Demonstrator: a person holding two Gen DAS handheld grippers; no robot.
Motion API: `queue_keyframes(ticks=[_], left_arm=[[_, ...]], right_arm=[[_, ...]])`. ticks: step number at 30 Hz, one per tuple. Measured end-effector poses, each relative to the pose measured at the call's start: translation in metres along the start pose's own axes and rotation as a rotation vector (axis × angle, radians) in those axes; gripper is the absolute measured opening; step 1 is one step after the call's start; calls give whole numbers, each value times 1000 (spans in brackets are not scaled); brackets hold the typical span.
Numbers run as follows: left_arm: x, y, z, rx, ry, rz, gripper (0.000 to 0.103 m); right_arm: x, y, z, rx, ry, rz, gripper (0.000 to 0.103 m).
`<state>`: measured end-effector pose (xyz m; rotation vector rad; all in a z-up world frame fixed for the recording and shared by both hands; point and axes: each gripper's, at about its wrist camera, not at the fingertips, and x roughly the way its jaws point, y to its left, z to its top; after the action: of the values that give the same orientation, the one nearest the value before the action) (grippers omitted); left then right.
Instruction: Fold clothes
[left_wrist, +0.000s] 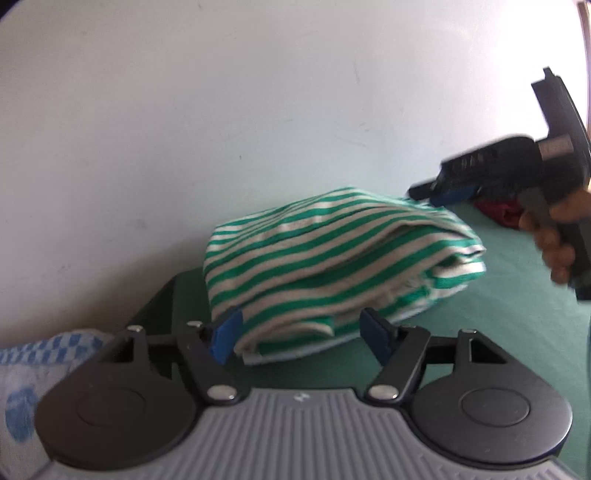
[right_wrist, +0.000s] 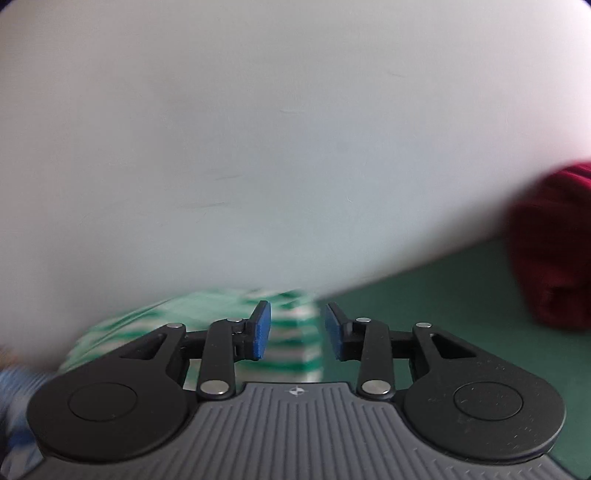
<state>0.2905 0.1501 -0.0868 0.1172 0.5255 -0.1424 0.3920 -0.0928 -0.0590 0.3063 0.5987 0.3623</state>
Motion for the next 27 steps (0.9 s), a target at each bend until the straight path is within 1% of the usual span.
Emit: queue_keyframes(ticks=[1, 2, 3, 4, 5, 6, 7, 8, 9, 10, 11, 12, 13, 16, 17, 19, 20, 22, 24, 25, 27], left_arm=[[-10, -7, -5, -3, 1, 6, 79], [-20, -15, -9, 8, 9, 23, 80], [-31, -22, -14, 17, 17, 39, 80], [-44, -30, -18, 19, 23, 51, 81], [-57, -36, -24, 14, 29, 58, 86], [-70, -41, -29, -5, 34, 56, 89], [-83, -46, -35, -23, 40, 54, 95], [-97, -51, -41, -43, 47, 52, 98], [-110, -57, -49, -65, 59, 49, 99], [-124, -62, -56, -87, 71, 46, 99], [-137, -68, -63, -108, 82, 45, 98], [-149, -75, -71, -126, 94, 45, 98], [-160, -83, -78, -137, 113, 48, 98], [-191, -106, -99, -174, 172, 57, 99], [-199, -112, -106, -195, 204, 62, 99], [-211, -121, -118, -244, 261, 75, 100], [-218, -124, -124, -275, 288, 93, 102], [-230, -131, -136, -334, 339, 128, 102], [-242, -136, -143, -376, 374, 179, 102], [-248, -139, -144, -393, 383, 205, 102], [-262, -145, -140, -385, 360, 253, 102]], right_arm=[[-4, 8, -10, -35, 46, 41, 38], [-7, 17, -20, -93, 77, 25, 38], [-11, 24, -29, -167, 72, -23, 39], [-15, 30, -32, -228, 57, -82, 51], [-20, 36, -33, -270, 45, -159, 66], [-30, 38, -32, -287, 18, -215, 66], [-39, 41, -30, -299, -11, -267, 62], [-49, 43, -29, -312, -41, -318, 62], [-74, 43, -35, -293, -64, -279, 62], [-94, 39, -43, -268, -60, -218, 65], [-111, 36, -54, -249, -33, -160, 66], [-131, 42, -73, -243, 15, -115, 67], [-148, 50, -91, -249, 55, -102, 67], [-190, 71, -153, -278, 147, -100, 69], [-204, 70, -171, -286, 172, -113, 71], [-230, 66, -196, -248, 222, -153, 75], [-239, 64, -205, -216, 256, -161, 77], [-253, 61, -220, -157, 314, -172, 78], [-266, 64, -229, -162, 339, -176, 79], [-273, 66, -229, -179, 347, -169, 80], [-287, 69, -229, -188, 331, -154, 81]])
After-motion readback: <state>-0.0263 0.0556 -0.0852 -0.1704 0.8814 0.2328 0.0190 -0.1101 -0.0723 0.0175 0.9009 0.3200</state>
